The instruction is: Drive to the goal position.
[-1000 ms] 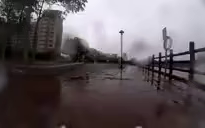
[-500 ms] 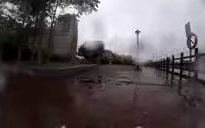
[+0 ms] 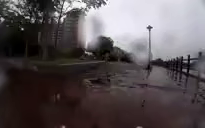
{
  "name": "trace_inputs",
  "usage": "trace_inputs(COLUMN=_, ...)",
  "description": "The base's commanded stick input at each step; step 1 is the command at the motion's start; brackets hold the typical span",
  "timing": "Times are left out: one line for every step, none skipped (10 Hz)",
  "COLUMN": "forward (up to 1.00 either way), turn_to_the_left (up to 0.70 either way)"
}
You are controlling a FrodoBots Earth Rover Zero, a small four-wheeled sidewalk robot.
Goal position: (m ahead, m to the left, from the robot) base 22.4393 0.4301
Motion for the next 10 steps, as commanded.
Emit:
trace_inputs(forward=1.00, turn_to_the_left=0.00)
trace_inputs(forward=1.00, turn_to_the_left=0.00)
trace_inputs(forward=1.00, turn_to_the_left=0.00)
trace_inputs(forward=1.00, turn_to_the_left=0.00)
trace_inputs(forward=1.00, turn_to_the_left=0.00)
trace_inputs(forward=1.00, turn_to_the_left=0.00)
trace_inputs(forward=1.00, turn_to_the_left=0.00)
trace_inputs(forward=1.00, turn_to_the_left=0.00)
trace_inputs(forward=1.00, turn_to_the_left=0.00)
trace_inputs(forward=1.00, turn_to_the_left=0.00)
